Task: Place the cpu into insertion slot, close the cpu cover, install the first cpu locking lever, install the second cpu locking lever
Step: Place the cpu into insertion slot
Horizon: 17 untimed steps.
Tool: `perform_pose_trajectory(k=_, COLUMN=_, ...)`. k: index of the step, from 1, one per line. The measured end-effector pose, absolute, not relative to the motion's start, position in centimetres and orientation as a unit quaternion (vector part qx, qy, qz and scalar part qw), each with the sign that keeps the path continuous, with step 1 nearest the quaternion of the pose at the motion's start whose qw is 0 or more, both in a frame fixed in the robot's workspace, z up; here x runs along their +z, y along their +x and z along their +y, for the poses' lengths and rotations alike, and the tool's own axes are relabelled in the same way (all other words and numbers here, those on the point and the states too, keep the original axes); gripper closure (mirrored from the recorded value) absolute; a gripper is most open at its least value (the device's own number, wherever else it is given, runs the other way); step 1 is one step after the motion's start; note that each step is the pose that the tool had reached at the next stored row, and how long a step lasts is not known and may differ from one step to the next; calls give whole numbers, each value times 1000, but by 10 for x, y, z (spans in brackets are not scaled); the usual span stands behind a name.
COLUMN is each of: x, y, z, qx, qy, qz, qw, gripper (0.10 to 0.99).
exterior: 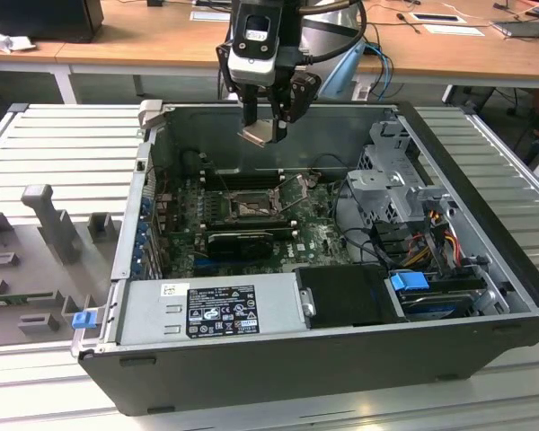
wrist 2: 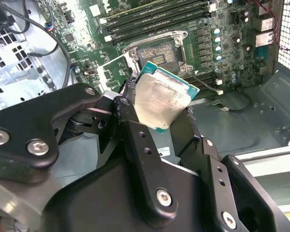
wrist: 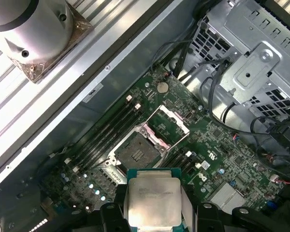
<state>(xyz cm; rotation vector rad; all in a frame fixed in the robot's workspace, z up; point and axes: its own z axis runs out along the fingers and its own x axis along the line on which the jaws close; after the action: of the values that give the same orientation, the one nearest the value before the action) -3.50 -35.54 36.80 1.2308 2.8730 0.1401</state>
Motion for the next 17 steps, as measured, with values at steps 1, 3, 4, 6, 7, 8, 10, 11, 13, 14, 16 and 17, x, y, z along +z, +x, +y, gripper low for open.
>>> perform_pose_trajectory(k=1, x=368, y=-35, z=-355, qx=45, qy=398, qz=916, qw=7, gripper=557)
perform_pose_trajectory(k=3, x=368, y=-35, z=-355, qx=45, qy=405, qz=913, qw=7, gripper=557)
perform_pose_trajectory(k=4, x=368, y=-35, z=-355, qx=45, qy=408, qz=912, qw=7, gripper=557)
perform_pose_trajectory(k=6, x=367, y=-35, z=-355, qx=45, qy=413, qz=909, qw=7, gripper=557)
perform_pose_trajectory(k=7, x=367, y=-35, z=-355, qx=45, qy=416, qz=908, qw=8, gripper=557)
perform_pose_trajectory(k=8, x=367, y=-35, z=-355, qx=45, qy=420, qz=906, qw=8, gripper=557)
perform_pose_trajectory(k=10, x=367, y=-35, z=-355, qx=44, qy=427, qz=903, qw=8, gripper=557)
perform_pose_trajectory(k=11, x=367, y=-35, z=-355, qx=44, qy=429, qz=902, qw=8, gripper=557)
perform_pose_trajectory(k=13, x=367, y=-35, z=-355, qx=44, qy=437, qz=898, qw=9, gripper=557)
perform_pose_trajectory(k=14, x=367, y=-35, z=-355, qx=44, qy=442, qz=896, qw=9, gripper=557)
perform_pose_trajectory(k=16, x=367, y=-35, z=-355, qx=44, qy=454, qz=890, qw=9, gripper=557)
perform_pose_trajectory(k=17, x=367, y=-35, z=-355, qx=44, qy=460, qz=887, qw=10, gripper=557)
